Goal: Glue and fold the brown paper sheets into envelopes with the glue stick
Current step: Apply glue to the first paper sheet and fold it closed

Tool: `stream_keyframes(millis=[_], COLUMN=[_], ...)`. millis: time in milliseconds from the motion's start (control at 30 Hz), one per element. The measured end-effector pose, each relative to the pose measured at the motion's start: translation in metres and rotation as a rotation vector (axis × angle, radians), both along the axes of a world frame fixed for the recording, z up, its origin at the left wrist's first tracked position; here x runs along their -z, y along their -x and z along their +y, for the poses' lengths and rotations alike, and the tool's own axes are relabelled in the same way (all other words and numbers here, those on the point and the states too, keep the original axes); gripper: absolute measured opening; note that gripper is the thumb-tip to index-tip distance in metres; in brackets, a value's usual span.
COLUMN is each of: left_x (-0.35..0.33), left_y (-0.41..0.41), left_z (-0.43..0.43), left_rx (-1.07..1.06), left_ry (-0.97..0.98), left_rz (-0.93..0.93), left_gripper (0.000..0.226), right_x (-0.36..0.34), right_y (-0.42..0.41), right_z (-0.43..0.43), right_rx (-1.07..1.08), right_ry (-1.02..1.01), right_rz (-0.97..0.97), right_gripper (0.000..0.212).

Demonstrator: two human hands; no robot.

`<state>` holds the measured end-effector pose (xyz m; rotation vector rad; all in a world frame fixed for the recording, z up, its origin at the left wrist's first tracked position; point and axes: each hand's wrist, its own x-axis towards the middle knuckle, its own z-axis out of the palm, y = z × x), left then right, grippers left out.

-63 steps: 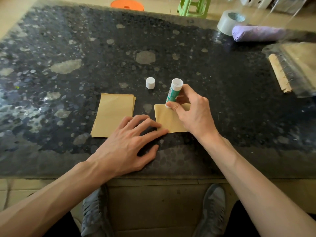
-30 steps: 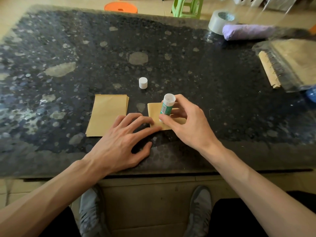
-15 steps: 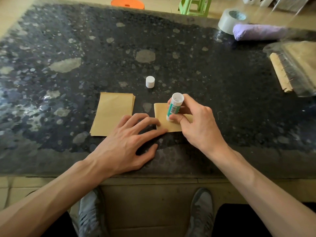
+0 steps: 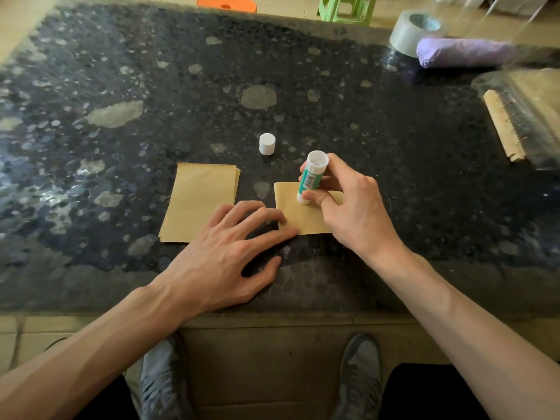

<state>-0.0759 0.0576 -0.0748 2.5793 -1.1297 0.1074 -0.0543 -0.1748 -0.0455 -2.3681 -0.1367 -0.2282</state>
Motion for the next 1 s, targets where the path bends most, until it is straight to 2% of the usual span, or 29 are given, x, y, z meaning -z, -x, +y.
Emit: stream_keyframes(millis=[233, 733, 800, 900, 1000], left_x=[0.0, -0.001, -0.001, -0.001, -0.001], left_y=[0.0, 0.001, 0.0, 0.0, 0.0], left_z=[0.0, -0.001, -0.001, 0.0, 0.0], left_rx=[-0.004, -0.011, -0.011, -0.009, -0.009], left_ry=[0.004, 0.005, 0.005, 0.007, 0.005], left_rz=[-0.001, 0.002, 0.001, 0.003, 0.003], left_gripper=[0.048, 0.048, 0.047, 0.047, 0.048], right_x=[0.001, 0.005, 0.004, 0.001, -0.007], right_y=[-0.007, -0.022, -0.021, -0.016, -0.009], right_z=[0.001, 0.0, -0.002, -0.007, -0.017], right_rx=[0.014, 0.05, 0.057, 0.099, 0.129], right_ry=[0.007, 0.009, -0.066, -0.323, -0.432], right_rz=[-0.02, -0.062, -0.048, -0.055, -0.093], right_gripper=[0.032, 0.026, 0.026, 0.027, 0.028])
